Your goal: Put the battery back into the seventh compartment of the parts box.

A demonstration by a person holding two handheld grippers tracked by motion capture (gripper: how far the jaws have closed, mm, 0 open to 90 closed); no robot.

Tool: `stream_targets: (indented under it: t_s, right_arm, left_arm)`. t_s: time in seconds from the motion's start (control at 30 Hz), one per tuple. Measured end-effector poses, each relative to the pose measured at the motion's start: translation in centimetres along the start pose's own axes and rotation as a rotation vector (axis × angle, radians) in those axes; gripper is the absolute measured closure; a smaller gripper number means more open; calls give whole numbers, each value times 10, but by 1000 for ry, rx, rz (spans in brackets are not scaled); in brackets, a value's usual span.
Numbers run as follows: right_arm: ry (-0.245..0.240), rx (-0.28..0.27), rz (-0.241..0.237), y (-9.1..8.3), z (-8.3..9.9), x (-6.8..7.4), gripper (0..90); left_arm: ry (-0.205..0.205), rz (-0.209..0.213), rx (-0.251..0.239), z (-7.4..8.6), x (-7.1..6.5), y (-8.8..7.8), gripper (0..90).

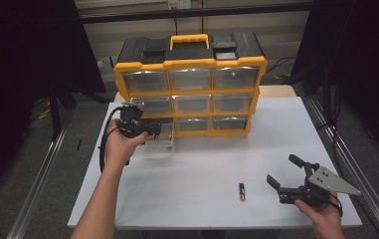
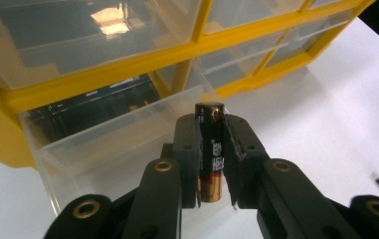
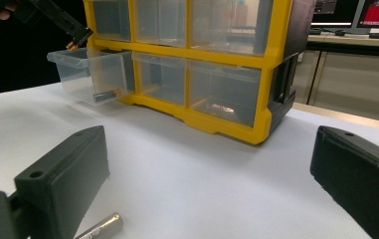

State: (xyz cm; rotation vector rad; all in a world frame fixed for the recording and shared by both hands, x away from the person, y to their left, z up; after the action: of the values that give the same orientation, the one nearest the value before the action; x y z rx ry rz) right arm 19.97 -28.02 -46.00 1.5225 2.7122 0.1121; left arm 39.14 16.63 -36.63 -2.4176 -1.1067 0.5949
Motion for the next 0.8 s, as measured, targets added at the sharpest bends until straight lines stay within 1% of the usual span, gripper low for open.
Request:
stream_targets:
  t_s: [0.03,0.07,0.1,0.17,0.2,0.23,0.27,0.3,0.37,0.4,0.43,0.5,0.53,0.63,0.7,0.73,0.77,0.8]
  right_arm:
    - [0,0,-1,0,0,0,17]
    - [1,-1,-3,0,0,0,17]
    - [4,0,-3,0,0,0,17]
    - [2,-2,-3,0,0,0,17]
    - [3,-3,-4,0,0,0,17]
    - [3,-1,-2,0,0,-1,17]
    - [4,1,-1,0,0,-1,17]
    - [4,1,0,0,0,-1,17]
    - [8,0,-3,0,1,-1,17]
    - [9,1,-3,1,1,-1,17]
    - [9,1,-4,1,1,-1,17]
    - [7,0,0,1,1,-1,17]
    - [7,0,0,1,1,-1,17]
    - [7,0,6,1,1,-1,17]
    - [7,1,7,1,1,-1,17]
    - [5,3,4,1,1,-1,17]
    - [4,2,3,1,1,-1,17]
    - [4,4,1,0,1,-1,17]
  left_arm:
    - [-10,2,0,0,0,2,773]
    - [0,2,6,1,1,3,773]
    - [-5,-4,8,1,1,5,773]
    - [9,-10,14,1,2,6,772]
    - [-14,-11,-12,2,1,8,770]
    - [-18,-4,-19,2,1,8,768]
    - [3,9,-14,1,3,7,734]
    - [1,9,-27,1,2,8,685]
    - [6,18,-23,2,0,7,659]
    - [8,17,-32,2,-1,7,637]
    - [7,32,-31,3,-2,6,627]
    - [-6,47,-46,4,-5,5,592]
    - [5,55,-42,4,-6,3,564]
    - [-8,83,-66,5,-11,2,494]
    - [-2,109,-62,6,-14,0,460]
    - [-6,117,-69,6,-17,0,442]
    - [-3,133,-73,7,-19,0,425]
    - [0,139,-77,8,-22,0,403]
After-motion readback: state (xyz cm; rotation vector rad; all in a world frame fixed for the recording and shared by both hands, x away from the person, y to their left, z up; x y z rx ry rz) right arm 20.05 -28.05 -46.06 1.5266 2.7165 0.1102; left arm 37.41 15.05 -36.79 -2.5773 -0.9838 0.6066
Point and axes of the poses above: each handheld gripper's, and its own axes: y roughly forward along the jaws, z roughly out of its underside, x roughly to its left, the point moved 1 cm from there along y, roughly forward along the jaws, and after that the axes turned 12 degrees about -x, right-handed, at the moved point
